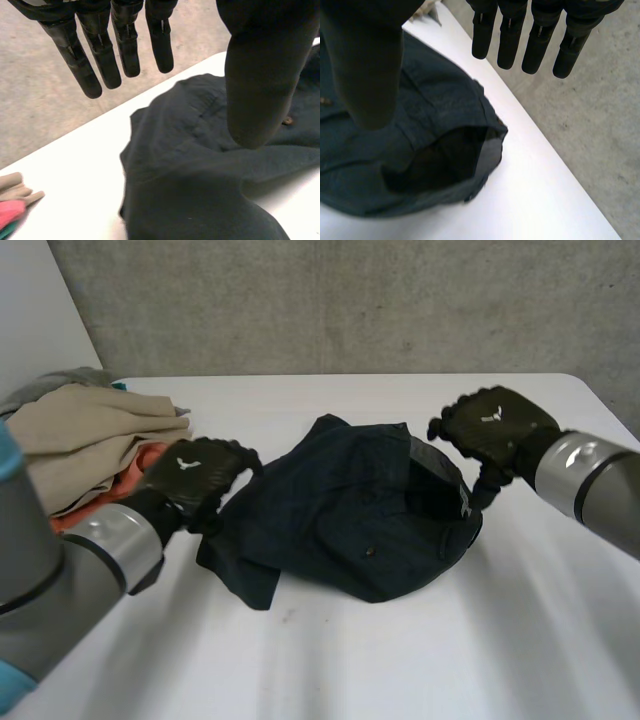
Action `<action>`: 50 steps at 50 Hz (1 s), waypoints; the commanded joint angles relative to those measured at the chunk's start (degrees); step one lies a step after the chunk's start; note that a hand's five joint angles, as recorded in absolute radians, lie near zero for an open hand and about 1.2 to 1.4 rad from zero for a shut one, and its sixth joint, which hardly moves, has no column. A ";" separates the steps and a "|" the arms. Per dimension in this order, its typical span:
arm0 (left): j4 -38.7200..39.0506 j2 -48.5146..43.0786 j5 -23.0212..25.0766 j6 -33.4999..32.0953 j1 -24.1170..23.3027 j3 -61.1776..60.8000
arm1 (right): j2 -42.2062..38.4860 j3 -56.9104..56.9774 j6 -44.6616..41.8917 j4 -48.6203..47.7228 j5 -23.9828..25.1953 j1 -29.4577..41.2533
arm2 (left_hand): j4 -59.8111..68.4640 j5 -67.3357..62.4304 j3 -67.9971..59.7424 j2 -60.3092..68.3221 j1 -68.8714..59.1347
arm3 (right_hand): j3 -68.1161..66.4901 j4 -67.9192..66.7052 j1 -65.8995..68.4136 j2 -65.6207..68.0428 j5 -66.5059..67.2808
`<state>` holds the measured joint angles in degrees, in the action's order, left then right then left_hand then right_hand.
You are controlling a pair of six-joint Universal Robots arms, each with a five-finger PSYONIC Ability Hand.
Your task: Fold the laundry.
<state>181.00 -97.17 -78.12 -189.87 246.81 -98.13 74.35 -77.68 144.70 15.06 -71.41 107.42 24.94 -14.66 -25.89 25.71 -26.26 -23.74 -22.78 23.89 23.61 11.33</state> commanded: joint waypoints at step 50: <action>-11.36 -25.36 -1.68 19.97 6.66 20.08 | -36.49 25.92 -1.01 -19.19 -10.06 8.86 | 55.06 -55.34 -54.11 54.29 -53.74 | -56.26 -57.22 56.11 56.39 58.67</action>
<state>170.16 -124.62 -80.01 -170.57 252.81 -79.78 32.62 -50.20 142.08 -2.82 -79.24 117.49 66.53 -56.00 -66.14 66.44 -66.14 -63.73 -65.69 60.14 65.13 53.40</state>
